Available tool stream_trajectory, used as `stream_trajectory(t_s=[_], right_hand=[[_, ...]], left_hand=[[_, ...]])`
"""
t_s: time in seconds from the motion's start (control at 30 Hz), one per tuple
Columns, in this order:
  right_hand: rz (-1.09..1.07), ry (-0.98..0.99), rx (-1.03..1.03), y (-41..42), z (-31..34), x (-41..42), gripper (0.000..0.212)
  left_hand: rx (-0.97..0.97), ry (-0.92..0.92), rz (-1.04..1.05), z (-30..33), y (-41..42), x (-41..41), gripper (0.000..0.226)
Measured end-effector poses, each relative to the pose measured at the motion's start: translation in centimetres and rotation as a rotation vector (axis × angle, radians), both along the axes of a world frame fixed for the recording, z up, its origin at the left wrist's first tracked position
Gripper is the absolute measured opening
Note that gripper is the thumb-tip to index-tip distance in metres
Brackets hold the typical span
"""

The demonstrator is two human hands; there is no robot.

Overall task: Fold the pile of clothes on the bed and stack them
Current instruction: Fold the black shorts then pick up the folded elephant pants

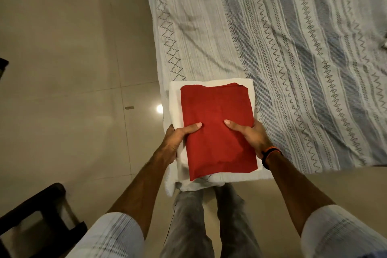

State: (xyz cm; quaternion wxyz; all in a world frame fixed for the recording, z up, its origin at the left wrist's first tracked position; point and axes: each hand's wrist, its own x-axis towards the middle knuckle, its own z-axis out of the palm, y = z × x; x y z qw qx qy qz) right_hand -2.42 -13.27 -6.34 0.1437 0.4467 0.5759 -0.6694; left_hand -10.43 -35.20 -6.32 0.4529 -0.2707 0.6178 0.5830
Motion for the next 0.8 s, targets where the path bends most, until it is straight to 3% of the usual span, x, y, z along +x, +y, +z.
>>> stream_trajectory(t_s=[0.13,0.2,0.23,0.47,0.8], right_hand=[[-0.029,0.046,0.011,0.1,3.6,0.5,0.090],[-0.055,0.054,0.020,0.3,4.6,0.5,0.091],[-0.118,0.099,0.055,0.8,9.1,2.2,0.091],[-0.215,0.146,0.082,2.3,14.0,4.9,0.085],[-0.371,0.201,0.191,11.2,19.6,11.9,0.084]], left_hand=[[0.022,0.053,-0.036,3.7,0.7,-0.7,0.075],[0.041,0.067,-0.043,4.9,1.2,-1.1,0.065],[0.061,0.121,-0.106,9.2,2.2,-0.6,0.063],[0.121,0.161,-0.171,12.8,5.0,0.1,0.077],[0.229,0.209,-0.324,17.4,16.4,4.2,0.058]])
